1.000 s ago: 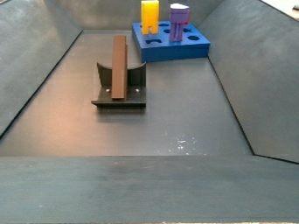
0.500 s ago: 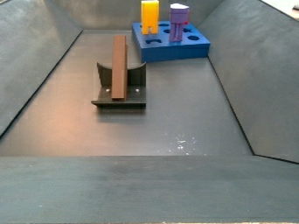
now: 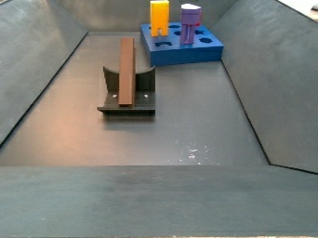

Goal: Pick up the arch object. Move up. Place the arch object on the fixture. Regrasp the arch object. Move to above the board. Insert the arch object.
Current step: Regrasp the arch object.

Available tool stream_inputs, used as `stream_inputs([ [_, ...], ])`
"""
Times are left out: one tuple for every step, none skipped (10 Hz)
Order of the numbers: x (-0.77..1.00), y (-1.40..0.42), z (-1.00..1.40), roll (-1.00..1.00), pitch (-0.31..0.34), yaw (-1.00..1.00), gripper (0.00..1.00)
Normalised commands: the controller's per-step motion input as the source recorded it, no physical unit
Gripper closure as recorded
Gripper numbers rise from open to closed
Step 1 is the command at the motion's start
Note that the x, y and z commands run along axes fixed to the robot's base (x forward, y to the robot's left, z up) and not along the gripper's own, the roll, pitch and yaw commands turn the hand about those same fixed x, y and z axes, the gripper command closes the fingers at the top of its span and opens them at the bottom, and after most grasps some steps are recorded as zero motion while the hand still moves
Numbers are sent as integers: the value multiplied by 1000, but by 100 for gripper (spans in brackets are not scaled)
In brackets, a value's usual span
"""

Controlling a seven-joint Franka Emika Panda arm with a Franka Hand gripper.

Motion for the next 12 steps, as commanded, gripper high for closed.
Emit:
stream_inputs([
  [814,-72,-24,177,-6,178,0],
  [814,-71,-24,177,-6,152,0],
  [813,-69,-25,177,-4,124,0],
  [811,-66,-28,176,-1,104,0],
  [805,-63,-33,171,8,92,0],
  [800,-61,-37,167,15,83,0],
  [795,-61,-40,162,21,80,0],
  [784,-61,-40,153,35,80,0],
  [777,-61,-41,146,44,82,0],
  [772,-58,-42,142,51,83,0],
  [770,-56,-42,141,53,84,0],
  [769,-56,-41,140,56,85,0],
])
